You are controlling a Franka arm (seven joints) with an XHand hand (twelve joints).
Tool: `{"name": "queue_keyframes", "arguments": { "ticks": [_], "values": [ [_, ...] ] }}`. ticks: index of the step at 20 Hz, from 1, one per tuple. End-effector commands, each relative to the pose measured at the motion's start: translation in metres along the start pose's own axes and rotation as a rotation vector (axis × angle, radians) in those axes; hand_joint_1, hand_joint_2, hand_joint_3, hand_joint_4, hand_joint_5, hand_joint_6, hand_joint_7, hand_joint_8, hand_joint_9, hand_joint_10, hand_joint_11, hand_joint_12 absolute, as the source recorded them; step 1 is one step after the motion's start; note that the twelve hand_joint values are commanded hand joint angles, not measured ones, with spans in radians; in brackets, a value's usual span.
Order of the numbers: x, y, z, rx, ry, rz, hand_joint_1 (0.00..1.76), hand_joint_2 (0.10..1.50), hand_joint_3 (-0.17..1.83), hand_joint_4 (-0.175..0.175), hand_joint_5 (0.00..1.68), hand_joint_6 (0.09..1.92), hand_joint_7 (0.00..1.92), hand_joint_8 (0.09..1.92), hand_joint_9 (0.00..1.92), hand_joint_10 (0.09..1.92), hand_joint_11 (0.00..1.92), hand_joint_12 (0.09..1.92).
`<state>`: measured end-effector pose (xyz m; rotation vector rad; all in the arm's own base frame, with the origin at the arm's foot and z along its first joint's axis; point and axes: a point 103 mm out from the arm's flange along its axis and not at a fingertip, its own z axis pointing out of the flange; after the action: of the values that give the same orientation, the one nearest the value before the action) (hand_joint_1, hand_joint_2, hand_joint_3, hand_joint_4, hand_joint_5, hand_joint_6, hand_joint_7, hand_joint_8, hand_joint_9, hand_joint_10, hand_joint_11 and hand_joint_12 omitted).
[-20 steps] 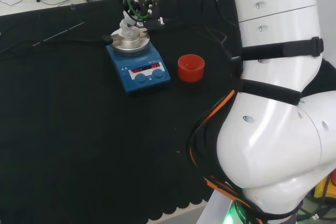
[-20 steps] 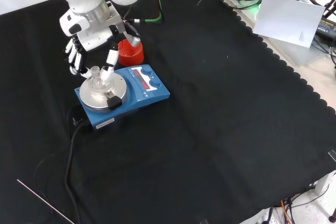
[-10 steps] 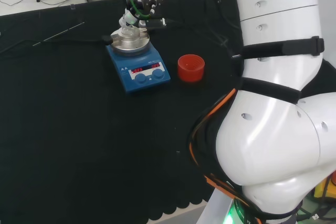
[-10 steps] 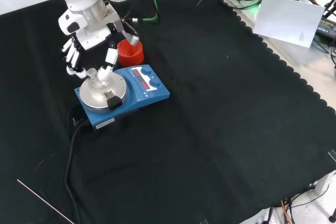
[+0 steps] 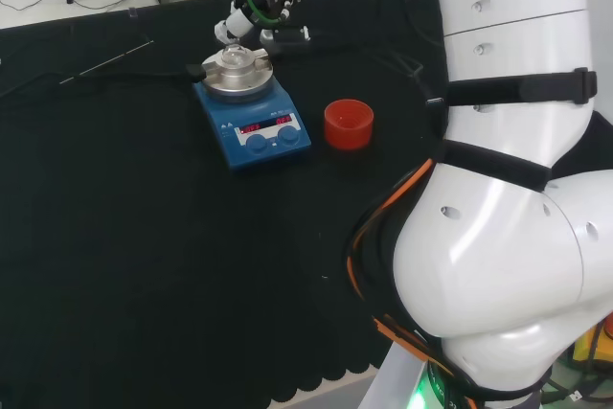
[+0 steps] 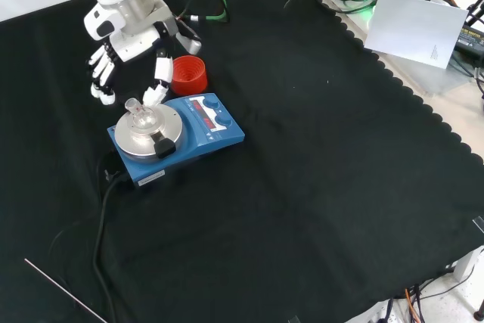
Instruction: Place the round-bottom flask on the heater.
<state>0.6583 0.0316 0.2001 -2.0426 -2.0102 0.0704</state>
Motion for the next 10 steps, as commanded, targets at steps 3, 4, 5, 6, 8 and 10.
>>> {"name": "queue_keyframes", "arguments": {
  "ticks": [3, 4, 5, 6, 8, 10],
  "values": [
    [0.001, -0.052, -0.022, -0.024, -0.046, 0.021, 0.63, 0.71, 0.46, -0.042, 0.39, 0.26, 0.35, 0.69, 0.52, 0.70, 0.20, 1.36],
    [0.002, -0.058, -0.024, -0.028, -0.049, 0.024, 0.62, 0.71, 0.45, -0.041, 0.40, 0.25, 0.35, 0.69, 0.52, 0.70, 0.20, 1.36],
    [0.002, -0.064, -0.027, -0.032, -0.052, 0.026, 0.62, 0.71, 0.45, -0.041, 0.40, 0.23, 0.35, 0.69, 0.52, 0.70, 0.20, 1.36],
    [0.003, -0.069, -0.028, -0.035, -0.055, 0.028, 0.62, 0.71, 0.45, -0.041, 0.40, 0.23, 0.34, 0.69, 0.52, 0.70, 0.20, 1.36],
    [0.003, -0.080, -0.032, -0.040, -0.061, 0.031, 0.62, 0.72, 0.45, -0.041, 0.40, 0.22, 0.34, 0.69, 0.52, 0.70, 0.20, 1.36],
    [0.001, -0.089, -0.035, -0.041, -0.062, 0.036, 0.62, 0.72, 0.45, -0.041, 0.40, 0.21, 0.34, 0.69, 0.52, 0.70, 0.20, 1.36]
  ]
}}
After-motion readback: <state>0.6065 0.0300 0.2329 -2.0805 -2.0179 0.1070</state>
